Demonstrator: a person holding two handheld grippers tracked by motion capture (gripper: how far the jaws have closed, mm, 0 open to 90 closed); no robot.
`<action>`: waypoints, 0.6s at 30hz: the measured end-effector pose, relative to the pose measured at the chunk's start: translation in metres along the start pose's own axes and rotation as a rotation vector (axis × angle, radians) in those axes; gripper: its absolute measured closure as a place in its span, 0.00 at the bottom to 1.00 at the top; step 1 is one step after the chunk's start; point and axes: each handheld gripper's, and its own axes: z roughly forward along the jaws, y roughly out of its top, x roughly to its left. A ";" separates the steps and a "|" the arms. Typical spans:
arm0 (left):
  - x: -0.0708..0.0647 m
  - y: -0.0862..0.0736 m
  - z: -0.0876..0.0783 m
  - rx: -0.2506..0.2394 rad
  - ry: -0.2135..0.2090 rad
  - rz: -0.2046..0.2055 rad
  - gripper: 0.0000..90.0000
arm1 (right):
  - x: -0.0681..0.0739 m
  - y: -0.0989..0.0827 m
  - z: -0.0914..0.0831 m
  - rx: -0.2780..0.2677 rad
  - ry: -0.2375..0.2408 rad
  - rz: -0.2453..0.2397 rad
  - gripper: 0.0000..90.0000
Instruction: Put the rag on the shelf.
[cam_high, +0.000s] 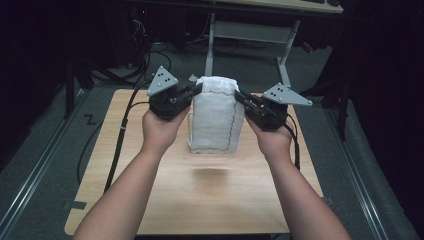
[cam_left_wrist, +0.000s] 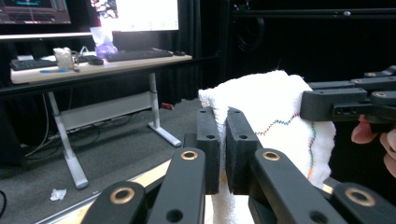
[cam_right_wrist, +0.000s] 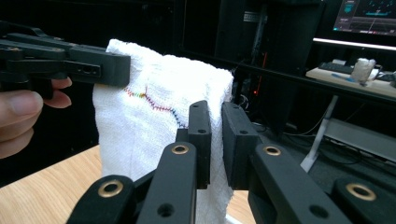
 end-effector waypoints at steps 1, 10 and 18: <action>0.003 0.000 0.002 0.003 0.002 -0.008 0.95 | -0.001 0.000 0.003 -0.002 0.000 0.003 0.92; 0.022 0.000 0.019 0.001 0.006 -0.031 0.95 | -0.013 0.003 0.024 0.007 -0.011 0.021 0.92; 0.033 0.005 0.034 0.006 0.016 -0.036 0.95 | -0.030 0.005 0.041 0.012 -0.007 0.073 0.92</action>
